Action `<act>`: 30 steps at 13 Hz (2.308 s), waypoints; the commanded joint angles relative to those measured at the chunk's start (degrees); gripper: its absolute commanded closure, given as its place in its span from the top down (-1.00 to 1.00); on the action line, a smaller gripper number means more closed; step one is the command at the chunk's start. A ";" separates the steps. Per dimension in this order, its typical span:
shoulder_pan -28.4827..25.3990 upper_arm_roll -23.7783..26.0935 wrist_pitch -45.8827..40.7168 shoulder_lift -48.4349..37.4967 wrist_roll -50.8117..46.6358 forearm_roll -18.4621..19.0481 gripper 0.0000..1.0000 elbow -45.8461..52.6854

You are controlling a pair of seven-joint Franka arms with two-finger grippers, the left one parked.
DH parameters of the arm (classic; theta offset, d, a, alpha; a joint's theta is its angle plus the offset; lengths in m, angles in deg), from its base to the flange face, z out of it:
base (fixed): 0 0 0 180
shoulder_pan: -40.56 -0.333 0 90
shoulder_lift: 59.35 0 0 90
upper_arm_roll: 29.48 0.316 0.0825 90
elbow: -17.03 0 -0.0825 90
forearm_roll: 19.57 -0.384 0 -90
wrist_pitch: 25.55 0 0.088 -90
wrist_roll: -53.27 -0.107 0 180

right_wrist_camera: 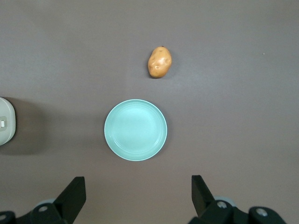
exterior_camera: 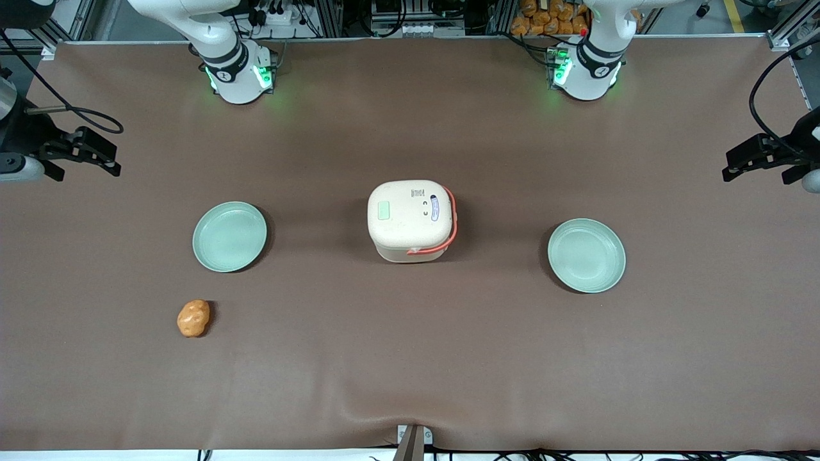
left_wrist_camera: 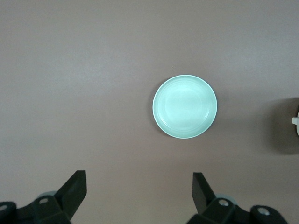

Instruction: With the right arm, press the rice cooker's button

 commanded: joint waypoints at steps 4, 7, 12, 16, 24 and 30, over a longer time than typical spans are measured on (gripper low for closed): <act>-7.40 0.01 -0.63 4.29 1.50 -0.23 1.00 4.18; -14.25 -0.07 -0.11 6.49 -2.69 -0.33 1.00 5.84; -29.18 -0.07 1.38 13.78 -23.70 -0.51 0.68 9.54; -33.25 -0.07 4.90 18.18 -28.99 -0.86 -0.34 10.16; -38.88 -0.07 12.19 24.51 -35.33 -1.38 -0.93 9.98; -38.97 -0.07 15.88 27.23 -35.33 -2.88 -0.95 9.63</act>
